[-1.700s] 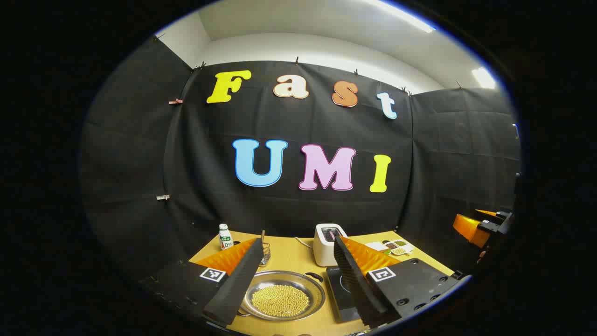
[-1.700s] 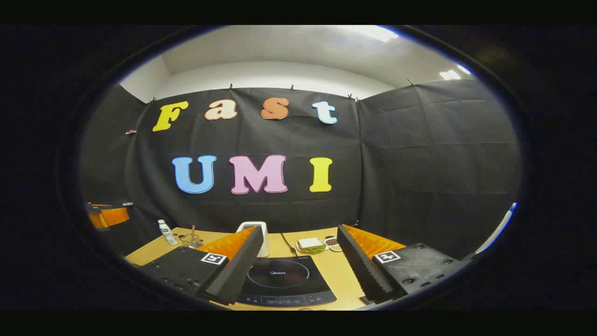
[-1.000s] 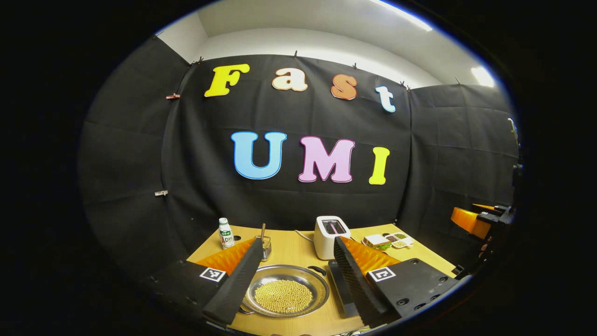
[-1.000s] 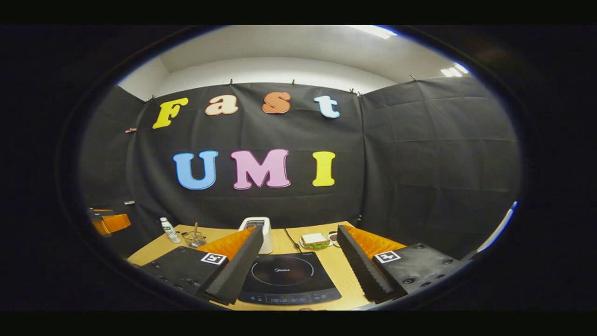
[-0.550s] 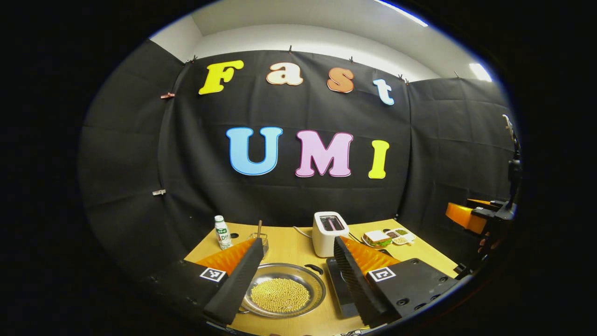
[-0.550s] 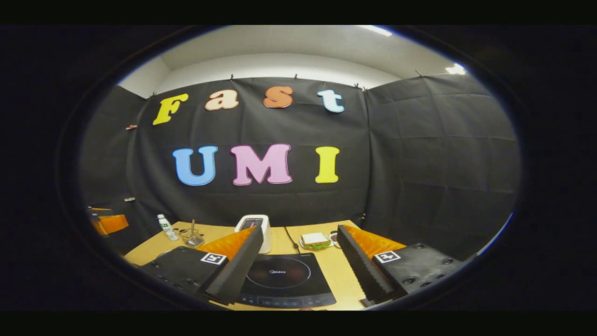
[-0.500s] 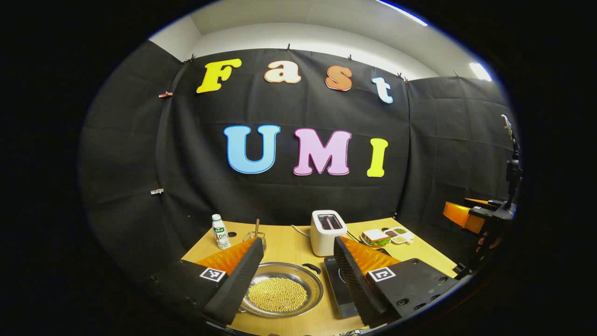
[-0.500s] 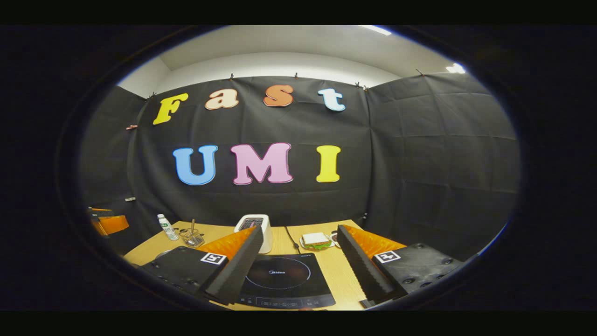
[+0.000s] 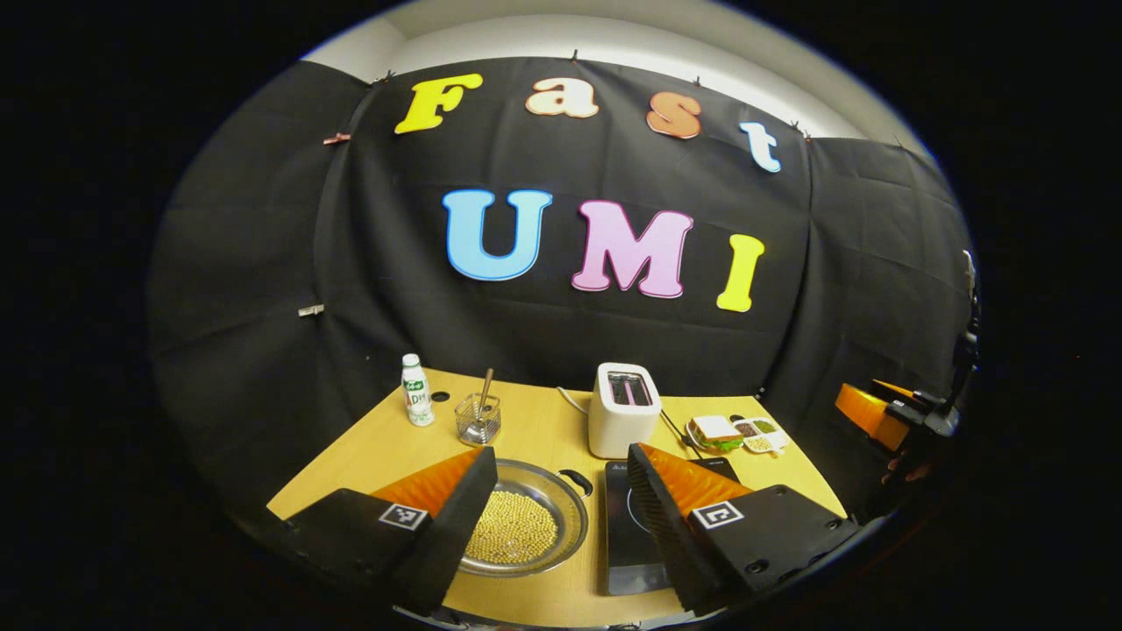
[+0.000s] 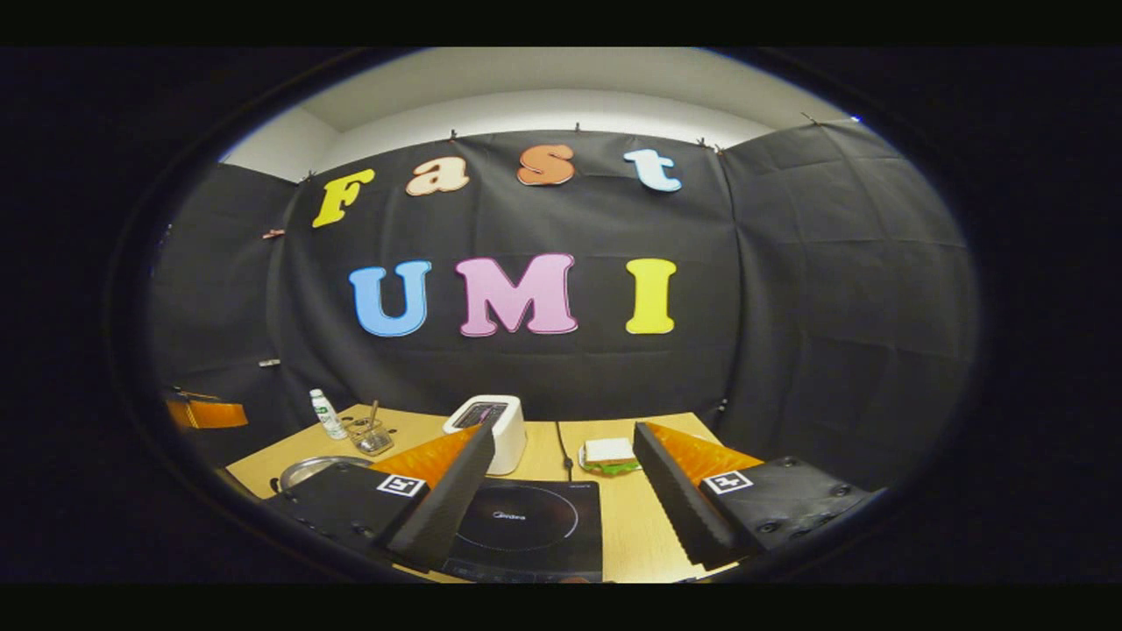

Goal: First push the handle of the pot to place it horizontally, then grasp the pot with both hands and set it on the induction cooktop.

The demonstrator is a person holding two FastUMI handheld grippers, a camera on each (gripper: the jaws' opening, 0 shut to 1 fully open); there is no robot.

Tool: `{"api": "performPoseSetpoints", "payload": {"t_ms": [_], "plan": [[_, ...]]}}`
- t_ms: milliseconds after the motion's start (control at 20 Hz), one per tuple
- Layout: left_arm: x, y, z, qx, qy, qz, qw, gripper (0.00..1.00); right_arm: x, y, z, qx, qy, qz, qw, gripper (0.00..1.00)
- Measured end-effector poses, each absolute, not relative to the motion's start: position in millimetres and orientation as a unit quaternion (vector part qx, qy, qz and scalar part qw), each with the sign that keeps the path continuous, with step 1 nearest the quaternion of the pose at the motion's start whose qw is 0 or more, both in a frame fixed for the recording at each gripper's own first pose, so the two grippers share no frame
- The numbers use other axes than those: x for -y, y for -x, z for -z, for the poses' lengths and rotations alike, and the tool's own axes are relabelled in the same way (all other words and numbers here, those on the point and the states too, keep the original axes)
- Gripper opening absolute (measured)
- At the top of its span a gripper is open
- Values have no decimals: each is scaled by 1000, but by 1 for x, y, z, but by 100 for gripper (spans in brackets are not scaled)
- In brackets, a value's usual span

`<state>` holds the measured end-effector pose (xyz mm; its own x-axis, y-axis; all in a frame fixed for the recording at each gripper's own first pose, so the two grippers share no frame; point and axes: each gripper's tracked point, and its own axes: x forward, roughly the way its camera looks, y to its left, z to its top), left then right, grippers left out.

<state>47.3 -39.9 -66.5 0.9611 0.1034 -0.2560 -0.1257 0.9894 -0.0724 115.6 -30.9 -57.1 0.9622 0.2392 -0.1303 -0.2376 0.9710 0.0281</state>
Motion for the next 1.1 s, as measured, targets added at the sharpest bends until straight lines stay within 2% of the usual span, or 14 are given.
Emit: {"api": "performPoseSetpoints", "payload": {"t_ms": [150, 200, 250, 500, 600, 700, 900, 1100], "plan": [[31, -47, 82, -150, 76, -81, 982, 84, 34, -121, 68, -79, -17, -138, 987, 99], [27, -47, 87, -160, 87, -85, 980, 71, 36, -122, 70, -81, -15, -139, 987, 100], [21, -46, 96, -170, 90, -90, 977, 64, 39, -123, 71, -81, -14, -137, 987, 99], [-21, -43, 129, -219, 113, -107, 963, 48, 41, -123, 85, -100, -20, -121, 987, 100], [-39, -45, 148, -238, 123, -109, 957, 29, 41, -123, 86, -100, -15, -108, 989, 100], [-54, -41, 165, -262, 137, -106, 950, 19, 40, -120, 89, -104, -11, -91, 990, 100], [-80, -34, 198, -294, 153, -81, 940, 7, 31, -110, 90, -105, -1, -55, 993, 100], [-98, -24, 236, -341, 157, -38, 926, 5, 13, -94, 92, -106, 14, -30, 994, 100]]}}
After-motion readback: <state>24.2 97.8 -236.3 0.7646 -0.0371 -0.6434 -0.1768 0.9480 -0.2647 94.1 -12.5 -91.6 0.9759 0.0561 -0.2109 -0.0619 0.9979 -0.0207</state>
